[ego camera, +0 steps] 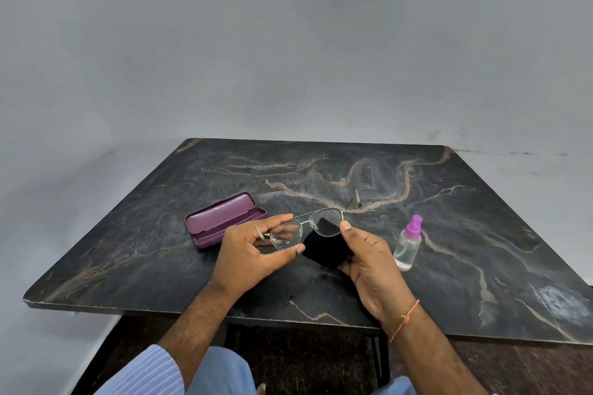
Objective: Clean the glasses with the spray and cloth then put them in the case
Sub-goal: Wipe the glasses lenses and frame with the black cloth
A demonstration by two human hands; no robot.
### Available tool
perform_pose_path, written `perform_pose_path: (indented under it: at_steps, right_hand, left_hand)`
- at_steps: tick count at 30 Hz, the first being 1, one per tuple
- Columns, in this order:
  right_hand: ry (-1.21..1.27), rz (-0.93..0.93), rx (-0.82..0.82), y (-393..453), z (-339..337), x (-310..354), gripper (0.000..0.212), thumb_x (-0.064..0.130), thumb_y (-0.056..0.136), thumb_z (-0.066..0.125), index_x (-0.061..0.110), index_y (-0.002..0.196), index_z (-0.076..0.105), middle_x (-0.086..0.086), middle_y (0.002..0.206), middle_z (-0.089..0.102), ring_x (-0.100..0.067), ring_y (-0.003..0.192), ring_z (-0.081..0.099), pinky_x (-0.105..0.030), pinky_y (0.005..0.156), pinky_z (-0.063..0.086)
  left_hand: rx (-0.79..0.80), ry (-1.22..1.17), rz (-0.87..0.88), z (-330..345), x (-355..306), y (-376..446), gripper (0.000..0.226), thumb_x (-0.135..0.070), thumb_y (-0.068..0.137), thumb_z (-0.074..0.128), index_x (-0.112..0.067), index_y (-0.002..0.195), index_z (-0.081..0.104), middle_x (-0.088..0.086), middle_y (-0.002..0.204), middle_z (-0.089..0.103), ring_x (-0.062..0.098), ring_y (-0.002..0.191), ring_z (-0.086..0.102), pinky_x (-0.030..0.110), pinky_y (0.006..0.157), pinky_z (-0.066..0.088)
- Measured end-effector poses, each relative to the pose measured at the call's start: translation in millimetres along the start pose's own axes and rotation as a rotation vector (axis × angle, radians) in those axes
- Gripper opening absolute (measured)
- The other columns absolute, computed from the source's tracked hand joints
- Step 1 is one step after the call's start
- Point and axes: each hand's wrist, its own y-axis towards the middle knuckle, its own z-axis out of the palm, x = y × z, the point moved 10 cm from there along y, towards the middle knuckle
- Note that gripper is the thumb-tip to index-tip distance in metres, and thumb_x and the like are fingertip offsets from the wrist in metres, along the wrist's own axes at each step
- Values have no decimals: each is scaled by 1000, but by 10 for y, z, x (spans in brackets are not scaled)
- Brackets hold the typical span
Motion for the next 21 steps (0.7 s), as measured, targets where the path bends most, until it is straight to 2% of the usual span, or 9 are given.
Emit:
perform_pose_path:
  at_steps: [3, 5, 7, 9, 13, 17, 21]
  right_hand:
    - [10, 32, 36, -7, 24, -18, 37, 28, 110, 50, 6, 112, 79, -21, 117, 80, -29, 108, 78, -40, 94, 63]
    - [38, 38, 61, -3, 32, -22, 36, 28, 108, 51, 5, 123, 75, -21, 122, 78, -30, 110, 77, -42, 94, 61]
    - [81, 33, 55, 8, 11, -20, 35, 27, 101, 59, 5, 125, 72, -22, 126, 77, -31, 109, 75, -46, 94, 59]
    - [139, 20, 11, 25, -45, -19, 31, 21, 94, 67, 7, 121, 74, -21, 124, 77, -32, 106, 74, -49, 93, 60]
    - [178, -15, -30, 37, -92, 10, 20, 15, 90, 71, 14, 107, 81, -15, 116, 80, -25, 101, 78, -42, 85, 64]
    - [143, 24, 33, 19, -3, -5, 21, 21, 94, 66, 18, 103, 84, -14, 114, 81, -22, 98, 78, -52, 98, 58]
    - [98, 38, 36, 1, 24, -12, 27, 26, 99, 62, 11, 104, 83, -23, 119, 79, -29, 104, 79, -49, 99, 58]
  left_hand:
    - [26, 9, -4, 22, -6, 2, 61, -19, 75, 100, -23, 132, 77, -14, 114, 85, 7, 108, 82, 33, 100, 65]
    - [35, 20, -2, 25, -12, 0, 61, -19, 76, 100, -22, 132, 78, -14, 115, 85, 6, 109, 81, 33, 102, 64]
    - [32, 30, 5, 19, -23, 0, 61, -21, 75, 100, -23, 132, 78, -14, 113, 85, 6, 107, 81, 31, 102, 63]
    - [21, 21, 5, 11, -27, -1, 60, -19, 75, 100, -24, 130, 78, -14, 111, 85, 6, 105, 82, 28, 98, 64]
    - [16, 14, -2, 10, -26, 0, 59, -19, 75, 100, -24, 130, 78, -14, 110, 85, 6, 104, 82, 26, 96, 65]
    - [28, 3, -23, 12, 6, 2, 60, -21, 75, 100, -24, 131, 78, -14, 111, 85, 7, 105, 82, 31, 98, 65]
    - [7, -14, -21, 3, 2, 9, 61, -19, 75, 99, -20, 132, 77, -13, 114, 85, 8, 105, 82, 30, 97, 65]
